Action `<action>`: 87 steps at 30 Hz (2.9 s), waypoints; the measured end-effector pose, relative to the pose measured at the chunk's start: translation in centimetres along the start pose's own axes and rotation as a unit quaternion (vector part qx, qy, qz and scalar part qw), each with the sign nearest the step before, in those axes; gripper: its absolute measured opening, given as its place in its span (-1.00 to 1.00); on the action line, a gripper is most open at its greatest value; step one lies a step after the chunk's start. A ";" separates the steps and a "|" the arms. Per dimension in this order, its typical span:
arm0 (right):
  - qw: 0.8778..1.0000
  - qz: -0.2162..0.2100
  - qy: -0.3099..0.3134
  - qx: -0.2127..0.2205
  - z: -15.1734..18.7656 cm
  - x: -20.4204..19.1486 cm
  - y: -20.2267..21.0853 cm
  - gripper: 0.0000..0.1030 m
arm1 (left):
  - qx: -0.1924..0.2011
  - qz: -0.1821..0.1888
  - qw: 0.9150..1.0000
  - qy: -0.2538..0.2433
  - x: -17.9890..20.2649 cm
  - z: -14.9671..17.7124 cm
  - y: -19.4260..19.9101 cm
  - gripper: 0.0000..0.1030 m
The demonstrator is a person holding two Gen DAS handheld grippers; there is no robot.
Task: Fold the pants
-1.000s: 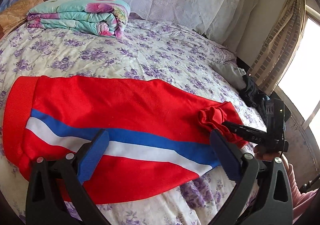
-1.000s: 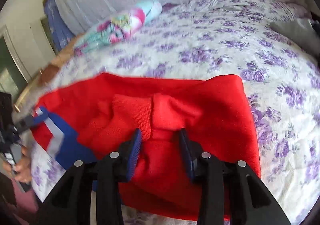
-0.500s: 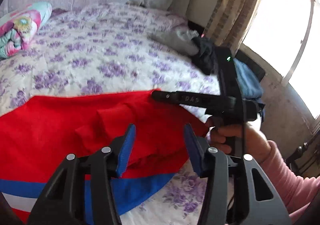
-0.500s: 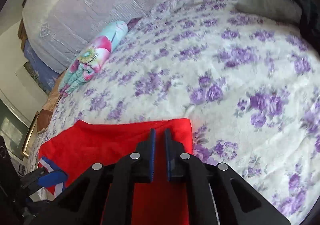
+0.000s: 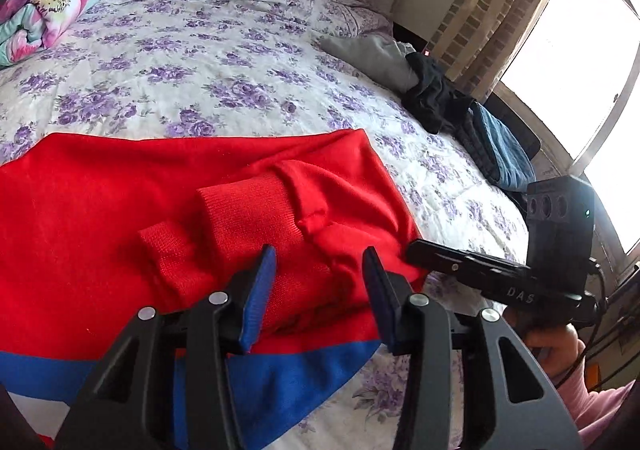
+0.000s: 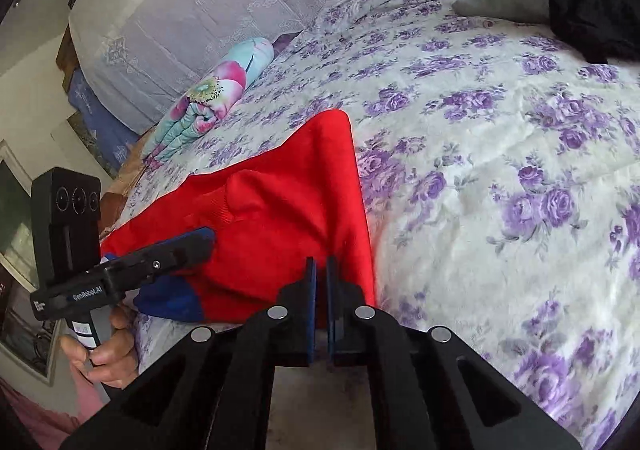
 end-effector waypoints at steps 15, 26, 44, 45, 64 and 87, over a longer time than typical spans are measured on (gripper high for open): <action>0.997 0.004 -0.081 0.009 -8.1 1.3 -5.7 -0.68 | 0.008 -0.028 0.999 -0.042 1.2 0.5 -0.3 0.10; 0.999 0.000 0.037 0.025 0.3 -3.7 -0.4 -0.32 | 0.006 -0.035 0.998 -0.060 1.8 0.8 -0.5 0.20; 0.972 0.014 0.227 0.059 2.4 -13.9 1.3 0.12 | 0.144 -0.306 0.926 0.169 -11.1 7.1 24.6 0.74; 0.966 0.000 0.253 0.058 2.8 -15.6 1.1 0.17 | 0.149 -0.322 0.915 0.193 -12.4 8.1 25.9 0.76; 0.810 0.013 0.583 0.063 11.2 -39.1 -8.6 0.36 | 0.130 -0.330 0.900 0.255 -18.9 11.8 30.3 0.83; 0.897 -0.043 0.437 0.049 6.4 -37.7 -11.8 -0.72 | 0.109 -0.002 0.933 0.343 -22.3 8.4 27.4 0.85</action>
Point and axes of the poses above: each gripper's, at about its wrist camera, not at the fingertips, and y roughly against the way its jaws point, x to its right, z to its underside, the point moved 2 cm from there along -y, roughly the way its jaws point, and after that the axes turned 5 degrees about z, right-handed, at the moved point
